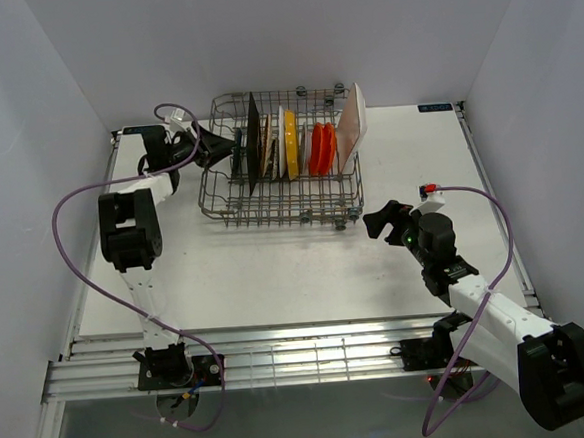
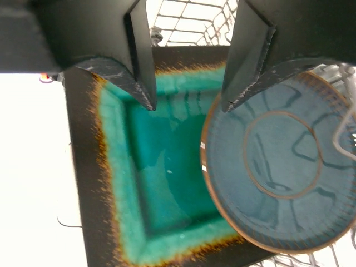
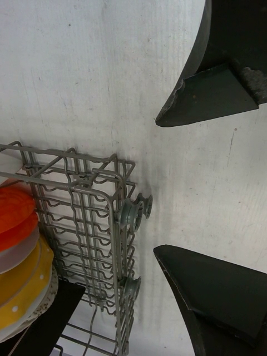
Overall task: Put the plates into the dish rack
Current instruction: Insert the plate into the dish rack.
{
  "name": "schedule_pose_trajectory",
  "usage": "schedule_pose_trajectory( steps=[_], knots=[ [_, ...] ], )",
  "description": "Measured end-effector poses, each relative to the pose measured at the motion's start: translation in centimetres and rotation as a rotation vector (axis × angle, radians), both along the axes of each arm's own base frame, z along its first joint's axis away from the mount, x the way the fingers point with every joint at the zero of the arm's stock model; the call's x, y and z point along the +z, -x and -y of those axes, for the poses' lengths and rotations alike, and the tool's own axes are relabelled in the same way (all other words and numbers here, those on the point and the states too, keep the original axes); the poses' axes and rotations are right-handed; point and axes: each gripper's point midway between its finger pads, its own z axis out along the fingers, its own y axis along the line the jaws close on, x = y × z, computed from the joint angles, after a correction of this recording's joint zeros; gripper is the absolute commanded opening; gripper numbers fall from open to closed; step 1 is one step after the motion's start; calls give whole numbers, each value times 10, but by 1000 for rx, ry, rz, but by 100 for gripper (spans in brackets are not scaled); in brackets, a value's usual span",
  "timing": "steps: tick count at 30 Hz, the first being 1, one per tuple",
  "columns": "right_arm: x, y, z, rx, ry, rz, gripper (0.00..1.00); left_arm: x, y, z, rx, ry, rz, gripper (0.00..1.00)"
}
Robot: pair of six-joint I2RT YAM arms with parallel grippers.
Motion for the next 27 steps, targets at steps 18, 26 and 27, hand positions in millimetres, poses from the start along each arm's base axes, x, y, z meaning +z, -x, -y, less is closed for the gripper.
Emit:
schedule_pose_trajectory(
  steps=[18,26,27],
  knots=[
    [1,0,0,0,2,3,90,21,17,-31,113,20,22,98],
    [11,1,4,-11,9,42,90,50,18,-41,179,7,79,98],
    [14,1,4,-12,10,52,90,54,19,-42,190,6,84,98]
  ],
)
